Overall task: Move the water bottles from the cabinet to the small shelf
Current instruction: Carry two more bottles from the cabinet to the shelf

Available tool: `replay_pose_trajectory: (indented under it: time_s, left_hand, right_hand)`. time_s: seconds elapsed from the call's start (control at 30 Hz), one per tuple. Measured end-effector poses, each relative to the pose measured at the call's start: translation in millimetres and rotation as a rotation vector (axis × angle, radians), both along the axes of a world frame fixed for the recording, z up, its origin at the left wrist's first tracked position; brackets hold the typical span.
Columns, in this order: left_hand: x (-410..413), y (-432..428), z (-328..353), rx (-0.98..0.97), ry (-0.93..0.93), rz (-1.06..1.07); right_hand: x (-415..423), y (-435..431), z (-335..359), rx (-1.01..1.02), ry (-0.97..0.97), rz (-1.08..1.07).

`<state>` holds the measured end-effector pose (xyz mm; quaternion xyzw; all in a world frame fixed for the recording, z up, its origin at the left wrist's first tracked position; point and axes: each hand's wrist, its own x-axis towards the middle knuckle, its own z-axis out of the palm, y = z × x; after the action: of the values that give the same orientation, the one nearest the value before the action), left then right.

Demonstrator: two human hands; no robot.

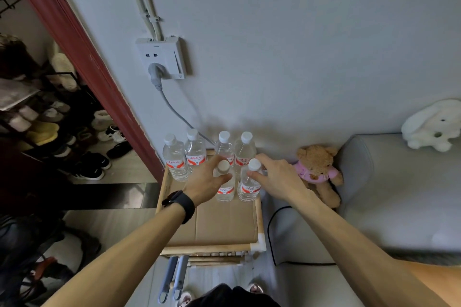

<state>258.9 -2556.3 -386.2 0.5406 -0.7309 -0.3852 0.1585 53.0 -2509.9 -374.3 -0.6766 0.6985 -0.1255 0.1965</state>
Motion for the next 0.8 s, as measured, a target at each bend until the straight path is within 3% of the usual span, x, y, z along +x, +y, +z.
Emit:
replay_pose_trajectory:
  time_s: [0.2, 0.5, 0.8]
  left_hand:
    - [-11, -15, 7, -0.009, -0.048, -0.009]
    - [-8, -24, 2, -0.014, 0.025, 0.027]
    - [-1, -9, -28, 0.033, 0.067, 0.106]
  right_hand:
    - [11, -8, -4, -0.032, -0.116, -0.074]
    - [11, -13, -9, -0.052, -0.213, -0.127]
    - [13, -2, -43, 0.304, -0.451, -0.2]
